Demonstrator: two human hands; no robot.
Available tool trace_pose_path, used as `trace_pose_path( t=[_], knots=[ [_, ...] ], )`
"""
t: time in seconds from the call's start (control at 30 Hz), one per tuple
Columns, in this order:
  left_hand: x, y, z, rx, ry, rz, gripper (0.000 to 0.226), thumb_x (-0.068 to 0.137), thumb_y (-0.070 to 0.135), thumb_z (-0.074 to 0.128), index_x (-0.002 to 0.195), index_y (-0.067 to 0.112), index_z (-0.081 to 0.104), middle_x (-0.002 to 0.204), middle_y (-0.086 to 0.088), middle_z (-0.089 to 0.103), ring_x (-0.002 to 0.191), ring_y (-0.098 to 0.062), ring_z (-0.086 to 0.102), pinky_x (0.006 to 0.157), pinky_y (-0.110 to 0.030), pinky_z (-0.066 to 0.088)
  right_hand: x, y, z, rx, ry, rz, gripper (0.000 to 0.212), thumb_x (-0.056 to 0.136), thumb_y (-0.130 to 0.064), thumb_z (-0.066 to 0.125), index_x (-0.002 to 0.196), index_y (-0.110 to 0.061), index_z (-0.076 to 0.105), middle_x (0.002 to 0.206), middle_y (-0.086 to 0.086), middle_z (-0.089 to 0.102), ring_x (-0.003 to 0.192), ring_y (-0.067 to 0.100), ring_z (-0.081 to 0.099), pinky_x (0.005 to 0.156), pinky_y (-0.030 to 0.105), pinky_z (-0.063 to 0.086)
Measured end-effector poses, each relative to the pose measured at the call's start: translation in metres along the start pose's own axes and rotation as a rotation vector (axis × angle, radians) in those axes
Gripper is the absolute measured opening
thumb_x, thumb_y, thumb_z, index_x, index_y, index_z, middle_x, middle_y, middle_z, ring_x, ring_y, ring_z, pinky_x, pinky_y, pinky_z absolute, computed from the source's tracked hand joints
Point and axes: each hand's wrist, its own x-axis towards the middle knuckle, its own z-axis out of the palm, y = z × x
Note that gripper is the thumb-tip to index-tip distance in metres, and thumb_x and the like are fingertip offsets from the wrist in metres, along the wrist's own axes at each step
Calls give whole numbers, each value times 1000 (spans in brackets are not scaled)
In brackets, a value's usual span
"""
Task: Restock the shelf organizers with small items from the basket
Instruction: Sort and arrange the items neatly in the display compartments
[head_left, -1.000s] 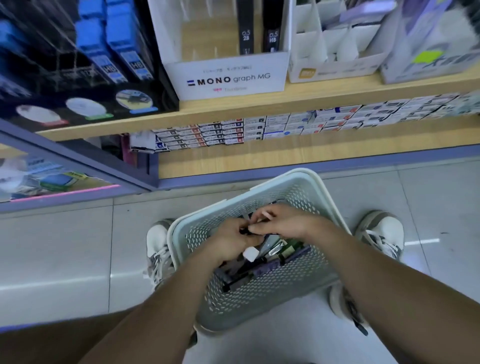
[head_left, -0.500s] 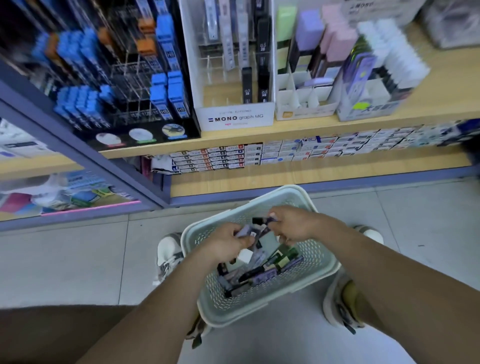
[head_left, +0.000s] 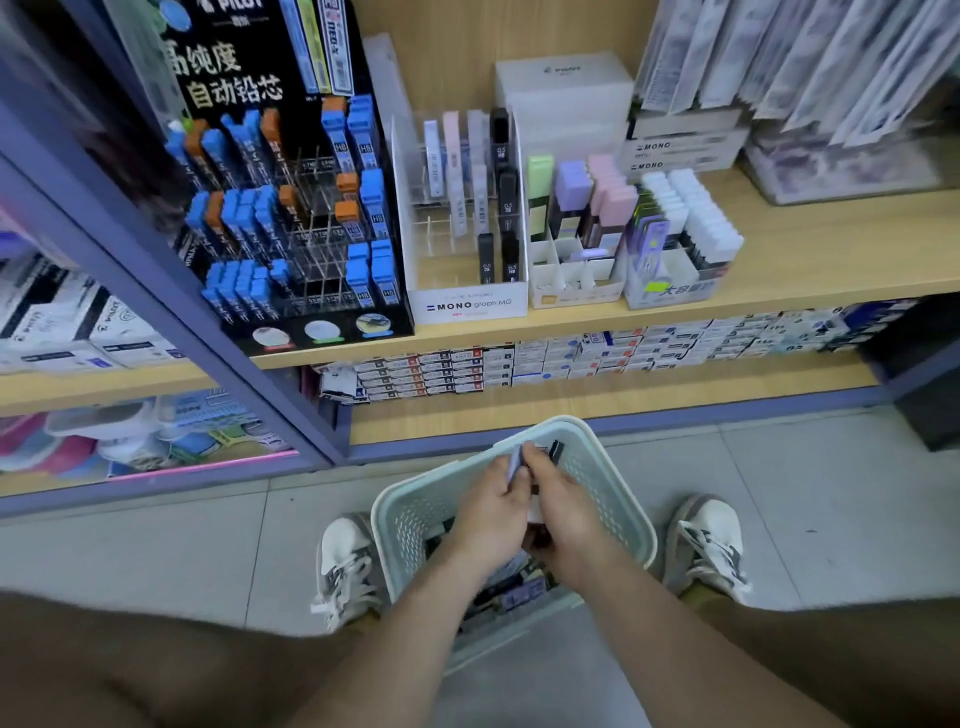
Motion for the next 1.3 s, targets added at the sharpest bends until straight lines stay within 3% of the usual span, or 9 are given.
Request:
trace_pose_path(
  t=[0.1,0.27,0.4,0.53,0.73,0.9,1.03,1.2,1.3],
  knots=[
    [-5,10,0,66,54,100,27,101,27,39,121,26,57,110,2,65,101,-15,61,89,-34,49,-9,-8,1,63,4,-85,39,88,-46,64,98,-9,73,92,16,75,84,29,73,70,38,58],
    [-10,34,-10,101,167,188,32,101,29,40,129,23,55,111,3,65,98,-13,60,83,-29,47,-33,-31,13,243,-21,-178,31,94,-35,61,86,-6,69,75,11,72,65,23,69,56,31,52],
    [-16,61,-27,-202,206,140,26,102,27,41,108,14,62,76,1,59,72,-19,52,67,-31,42,-57,-66,18,346,-44,-220,32,94,-28,61,69,-10,56,55,4,61,48,17,59,53,28,50],
    [-30,110,-52,-454,159,169,23,102,27,41,110,20,61,56,5,49,48,-10,42,54,-27,41,-86,-108,22,171,-144,-298,22,90,-27,67,76,-13,57,54,6,55,43,17,52,43,22,43],
    [-42,190,-91,-744,87,280,21,101,22,43,110,17,61,58,2,47,49,-9,39,34,-16,20,-125,-166,34,-32,-336,-311,19,82,-29,74,87,-15,64,71,5,58,49,13,48,39,17,36],
    [-33,223,-98,-687,97,351,23,101,24,44,115,19,61,64,1,52,47,-7,43,36,-17,25,-141,-201,30,-200,-453,-385,43,74,-26,77,111,-7,66,86,8,67,58,14,53,37,17,31],
    [-20,229,-95,-533,157,445,24,101,29,42,114,25,62,70,1,60,68,-14,54,62,-29,46,-136,-216,29,-322,-445,-440,15,79,-11,76,89,-12,64,77,5,56,58,12,41,38,17,29],
    [-4,229,-114,-639,155,417,26,101,25,42,112,14,63,76,-4,64,86,-20,59,84,-42,46,-119,-219,35,-384,-379,-537,12,83,-5,73,80,-12,63,65,1,51,56,12,41,39,18,31],
    [-1,234,-142,-816,100,390,23,101,18,41,107,10,61,72,-4,60,75,-19,62,72,-37,55,-114,-226,35,-329,-306,-547,11,83,-8,73,86,-10,63,65,1,53,55,12,43,40,19,31]
  ],
)
